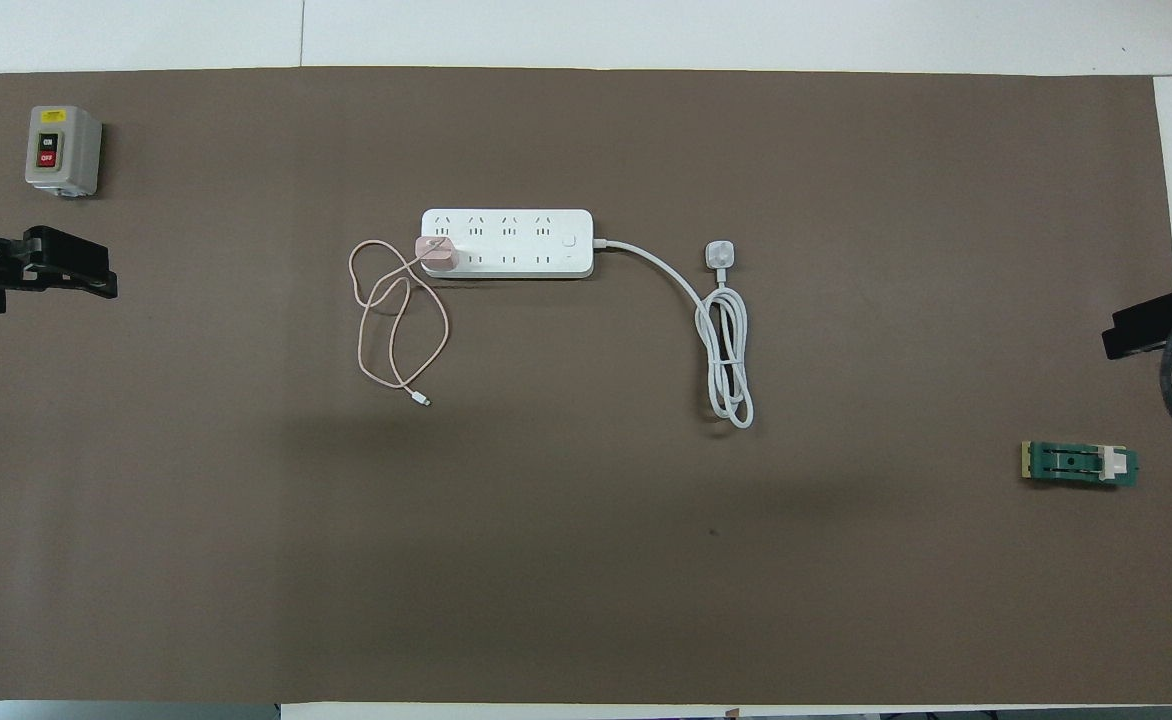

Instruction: Plug charger into power strip

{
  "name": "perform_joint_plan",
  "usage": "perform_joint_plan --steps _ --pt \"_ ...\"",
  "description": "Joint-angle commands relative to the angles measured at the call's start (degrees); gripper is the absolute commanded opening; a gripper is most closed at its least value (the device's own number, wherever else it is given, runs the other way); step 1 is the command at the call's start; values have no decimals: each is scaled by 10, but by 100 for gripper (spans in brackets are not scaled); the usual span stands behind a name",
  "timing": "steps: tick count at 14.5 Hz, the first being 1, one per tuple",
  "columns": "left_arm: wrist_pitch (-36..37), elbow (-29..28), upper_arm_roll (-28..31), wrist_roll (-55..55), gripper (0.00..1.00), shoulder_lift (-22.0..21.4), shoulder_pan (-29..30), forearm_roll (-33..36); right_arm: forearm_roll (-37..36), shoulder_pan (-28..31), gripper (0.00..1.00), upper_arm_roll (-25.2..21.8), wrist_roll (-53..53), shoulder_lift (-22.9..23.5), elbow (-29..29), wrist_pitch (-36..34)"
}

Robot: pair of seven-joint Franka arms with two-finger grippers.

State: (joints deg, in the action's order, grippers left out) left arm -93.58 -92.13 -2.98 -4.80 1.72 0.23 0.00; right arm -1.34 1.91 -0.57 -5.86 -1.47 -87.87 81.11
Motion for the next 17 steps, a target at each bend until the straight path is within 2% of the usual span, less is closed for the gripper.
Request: perform_joint_plan --steps 1,2,4,17 --pt "-11 -40 5 29 100 -43 -5 -2 10 8 100 4 0 -13 -15 5" --pt "-19 -67 5 30 100 -57 -12 -2 10 7 100 5 0 -13 -15 5" --pt "-23 -70 5 25 100 -53 -22 -1 10 7 100 5 0 -13 -16 5" --pt "59 -26 -5 45 100 -53 -33 0 10 7 100 5 0 -13 -16 5"
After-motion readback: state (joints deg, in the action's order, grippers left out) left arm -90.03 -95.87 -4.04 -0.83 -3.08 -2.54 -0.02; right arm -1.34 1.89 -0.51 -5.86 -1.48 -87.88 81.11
